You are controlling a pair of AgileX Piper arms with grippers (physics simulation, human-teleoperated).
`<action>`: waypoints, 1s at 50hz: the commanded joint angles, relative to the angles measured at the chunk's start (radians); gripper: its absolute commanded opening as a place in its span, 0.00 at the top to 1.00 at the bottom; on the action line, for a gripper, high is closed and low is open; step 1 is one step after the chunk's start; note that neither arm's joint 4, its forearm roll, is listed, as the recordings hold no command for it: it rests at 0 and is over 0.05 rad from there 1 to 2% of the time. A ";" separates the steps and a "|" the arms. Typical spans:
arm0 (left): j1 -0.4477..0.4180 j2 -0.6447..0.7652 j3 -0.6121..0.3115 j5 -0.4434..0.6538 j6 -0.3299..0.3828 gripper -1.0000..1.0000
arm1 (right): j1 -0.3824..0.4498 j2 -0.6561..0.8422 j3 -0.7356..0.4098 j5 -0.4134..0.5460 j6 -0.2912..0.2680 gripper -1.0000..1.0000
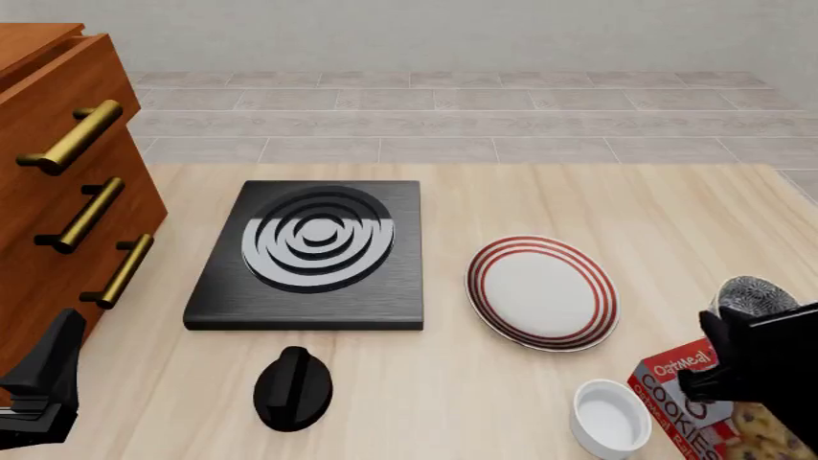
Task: Pick the akita bowl on the cookies box and place it on the plate.
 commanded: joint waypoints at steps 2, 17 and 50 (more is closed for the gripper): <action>0.000 0.000 0.000 0.000 0.000 0.00 | 0.054 0.162 -0.073 -0.108 -0.030 1.00; 0.000 0.000 0.000 0.000 0.000 0.00 | 0.109 0.261 -0.152 -0.137 -0.061 1.00; 0.000 0.000 0.000 0.000 0.000 0.00 | 0.187 0.500 -0.232 -0.265 -0.088 1.00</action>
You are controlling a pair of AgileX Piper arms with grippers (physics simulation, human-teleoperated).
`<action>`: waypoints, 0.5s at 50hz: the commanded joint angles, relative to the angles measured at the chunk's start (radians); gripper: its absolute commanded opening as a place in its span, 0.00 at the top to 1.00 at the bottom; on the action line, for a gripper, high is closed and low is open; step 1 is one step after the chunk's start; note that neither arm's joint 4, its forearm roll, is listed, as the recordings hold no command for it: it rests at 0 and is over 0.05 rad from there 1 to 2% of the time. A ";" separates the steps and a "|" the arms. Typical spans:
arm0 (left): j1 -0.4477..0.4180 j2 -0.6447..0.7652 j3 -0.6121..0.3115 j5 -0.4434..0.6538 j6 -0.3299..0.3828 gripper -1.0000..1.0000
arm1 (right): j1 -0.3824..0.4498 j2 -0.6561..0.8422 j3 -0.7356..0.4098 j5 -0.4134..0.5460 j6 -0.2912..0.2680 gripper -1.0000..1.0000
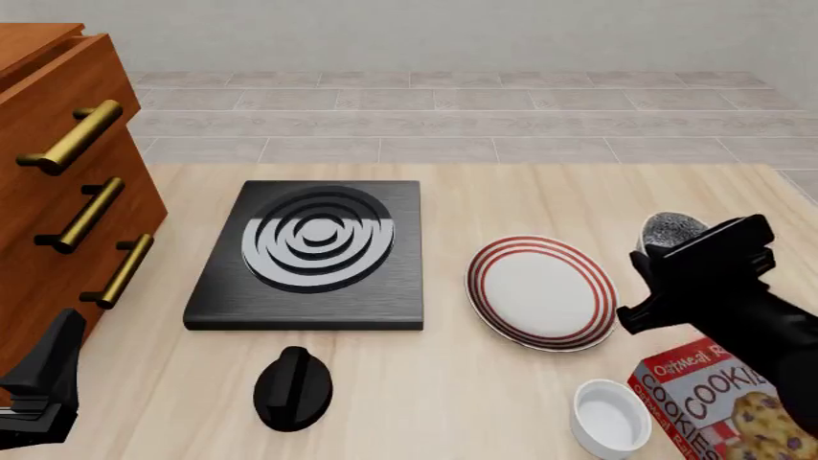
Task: Pick the akita bowl on the cookies box and place it on the plate.
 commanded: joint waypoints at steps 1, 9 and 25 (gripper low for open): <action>0.000 0.000 0.000 0.000 0.000 0.00 | 0.029 0.115 -0.023 -0.077 -0.007 1.00; 0.000 0.000 0.000 0.000 0.000 0.00 | 0.053 0.157 -0.054 -0.086 -0.012 1.00; 0.000 0.000 0.000 0.000 0.000 0.00 | 0.107 0.135 -0.082 -0.048 -0.004 1.00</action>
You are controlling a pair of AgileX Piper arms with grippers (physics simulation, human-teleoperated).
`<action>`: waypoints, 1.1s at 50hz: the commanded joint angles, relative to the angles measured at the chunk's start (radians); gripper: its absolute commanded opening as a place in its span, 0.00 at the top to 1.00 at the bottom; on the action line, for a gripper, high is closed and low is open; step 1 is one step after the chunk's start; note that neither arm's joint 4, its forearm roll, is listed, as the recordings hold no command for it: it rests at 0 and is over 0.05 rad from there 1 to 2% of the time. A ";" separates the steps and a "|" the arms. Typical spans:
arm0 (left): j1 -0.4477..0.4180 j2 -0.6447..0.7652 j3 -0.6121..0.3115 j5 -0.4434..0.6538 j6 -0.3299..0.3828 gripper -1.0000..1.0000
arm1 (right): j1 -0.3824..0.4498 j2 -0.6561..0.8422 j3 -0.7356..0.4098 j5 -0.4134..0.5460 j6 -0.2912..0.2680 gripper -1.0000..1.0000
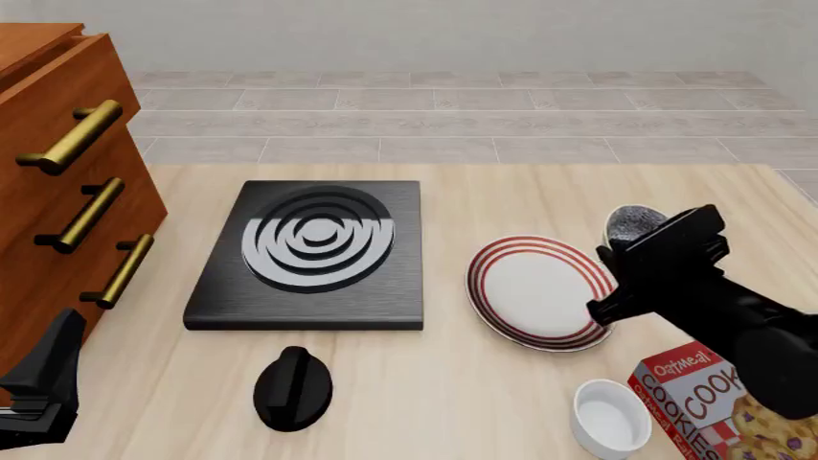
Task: Pick the akita bowl on the cookies box and place it on the plate.
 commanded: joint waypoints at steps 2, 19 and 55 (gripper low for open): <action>0.000 0.000 0.000 0.000 0.000 0.00 | 0.032 0.011 -0.027 0.006 0.008 1.00; 0.000 0.000 0.000 0.000 0.000 0.00 | 0.134 0.021 -0.061 0.047 0.045 1.00; 0.000 0.000 0.000 0.000 0.000 0.00 | 0.188 0.134 -0.077 0.016 0.106 1.00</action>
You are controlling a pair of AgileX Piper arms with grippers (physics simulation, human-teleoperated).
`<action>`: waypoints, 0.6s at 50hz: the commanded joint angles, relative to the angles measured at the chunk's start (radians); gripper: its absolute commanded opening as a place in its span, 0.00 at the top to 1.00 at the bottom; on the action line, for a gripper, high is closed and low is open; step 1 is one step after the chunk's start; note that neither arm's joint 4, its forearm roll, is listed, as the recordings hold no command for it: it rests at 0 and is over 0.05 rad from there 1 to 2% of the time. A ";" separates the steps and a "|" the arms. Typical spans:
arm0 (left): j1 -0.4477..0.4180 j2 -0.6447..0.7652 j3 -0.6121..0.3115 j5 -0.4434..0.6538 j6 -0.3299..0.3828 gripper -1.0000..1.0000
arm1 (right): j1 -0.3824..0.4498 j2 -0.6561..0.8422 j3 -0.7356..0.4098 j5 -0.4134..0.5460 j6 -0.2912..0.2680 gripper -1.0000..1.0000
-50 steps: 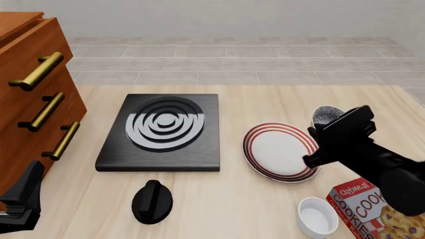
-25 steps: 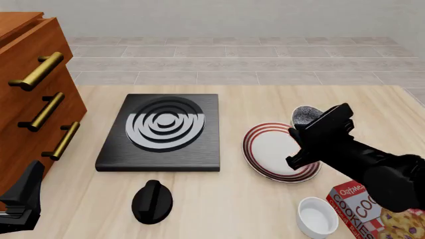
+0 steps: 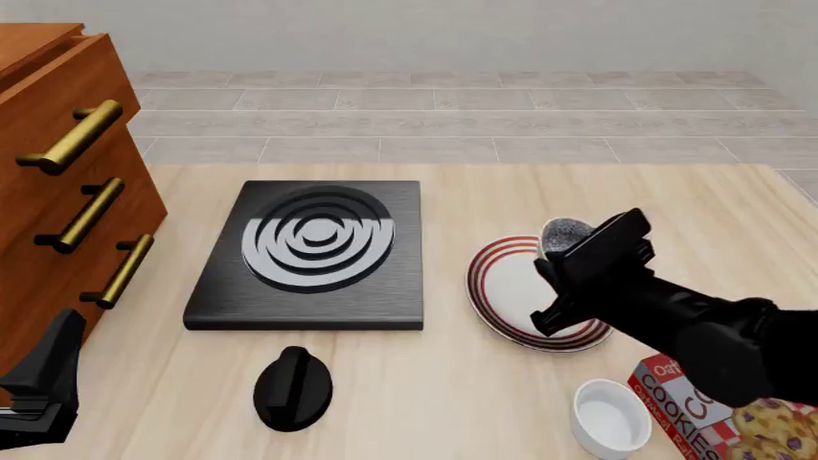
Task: Pick the akita bowl on the cookies box and place it on the plate.
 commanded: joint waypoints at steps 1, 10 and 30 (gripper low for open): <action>0.000 0.000 0.000 0.000 0.000 0.00 | -0.011 0.028 -0.010 -0.010 0.002 1.00; 0.000 0.000 0.000 0.000 0.000 0.00 | -0.052 0.074 -0.011 -0.048 -0.020 1.00; 0.000 0.000 0.000 0.000 0.000 0.00 | -0.050 0.135 -0.049 -0.045 0.014 1.00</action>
